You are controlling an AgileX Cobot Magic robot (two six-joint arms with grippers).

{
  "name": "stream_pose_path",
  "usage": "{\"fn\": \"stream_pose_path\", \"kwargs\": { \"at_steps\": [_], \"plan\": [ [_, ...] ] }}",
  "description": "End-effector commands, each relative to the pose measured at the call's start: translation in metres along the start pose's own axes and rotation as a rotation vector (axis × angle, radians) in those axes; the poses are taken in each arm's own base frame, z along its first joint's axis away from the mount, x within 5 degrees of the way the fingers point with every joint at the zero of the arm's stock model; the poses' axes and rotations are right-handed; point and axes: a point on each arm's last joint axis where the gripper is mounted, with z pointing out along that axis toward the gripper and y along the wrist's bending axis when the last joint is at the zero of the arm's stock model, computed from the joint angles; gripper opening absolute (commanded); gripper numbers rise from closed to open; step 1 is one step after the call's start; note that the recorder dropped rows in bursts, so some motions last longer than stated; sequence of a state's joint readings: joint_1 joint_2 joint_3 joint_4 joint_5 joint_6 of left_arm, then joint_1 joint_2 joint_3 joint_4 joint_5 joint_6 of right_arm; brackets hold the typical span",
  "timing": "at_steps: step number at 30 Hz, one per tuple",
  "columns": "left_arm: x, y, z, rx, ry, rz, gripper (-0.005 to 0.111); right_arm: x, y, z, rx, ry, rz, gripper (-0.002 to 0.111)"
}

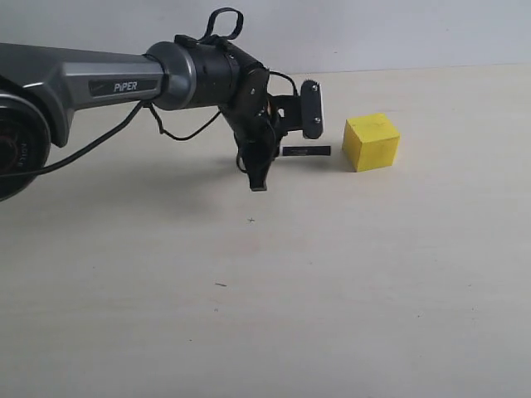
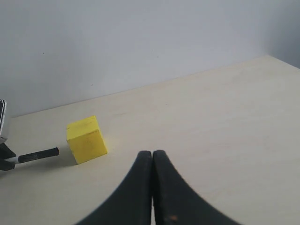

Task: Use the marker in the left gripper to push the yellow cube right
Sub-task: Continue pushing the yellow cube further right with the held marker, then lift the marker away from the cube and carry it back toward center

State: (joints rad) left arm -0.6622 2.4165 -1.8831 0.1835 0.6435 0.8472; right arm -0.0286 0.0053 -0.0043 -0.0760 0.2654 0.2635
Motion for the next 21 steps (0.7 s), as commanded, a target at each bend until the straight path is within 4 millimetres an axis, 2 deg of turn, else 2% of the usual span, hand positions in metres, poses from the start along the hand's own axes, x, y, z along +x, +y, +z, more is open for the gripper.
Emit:
{"fn": "stream_pose_path", "kwargs": {
  "at_steps": [1, 6, 10, 16, 21],
  "plan": [
    [0.012, 0.006, -0.002, 0.016, 0.032, -0.06, 0.0, 0.0, 0.001, 0.0, -0.013, -0.011, -0.005, 0.0],
    [0.008, 0.01, -0.001, -0.033, -0.013, -0.064, 0.0, 0.0, 0.001, 0.0, -0.013, -0.011, -0.005, 0.0],
    [-0.005, 0.016, 0.005, -0.127, -0.103, -0.001, 0.0, 0.0, 0.001, 0.0, -0.013, -0.011, -0.005, 0.0],
    [-0.017, 0.014, 0.008, -0.162, -0.146, 0.073, 0.0, 0.0, 0.001, 0.0, -0.013, -0.011, -0.005, 0.0],
    [-0.019, 0.015, 0.008, -0.184, -0.174, 0.06, 0.0, 0.0, 0.001, 0.0, -0.013, -0.011, -0.005, 0.0]
  ]
}}
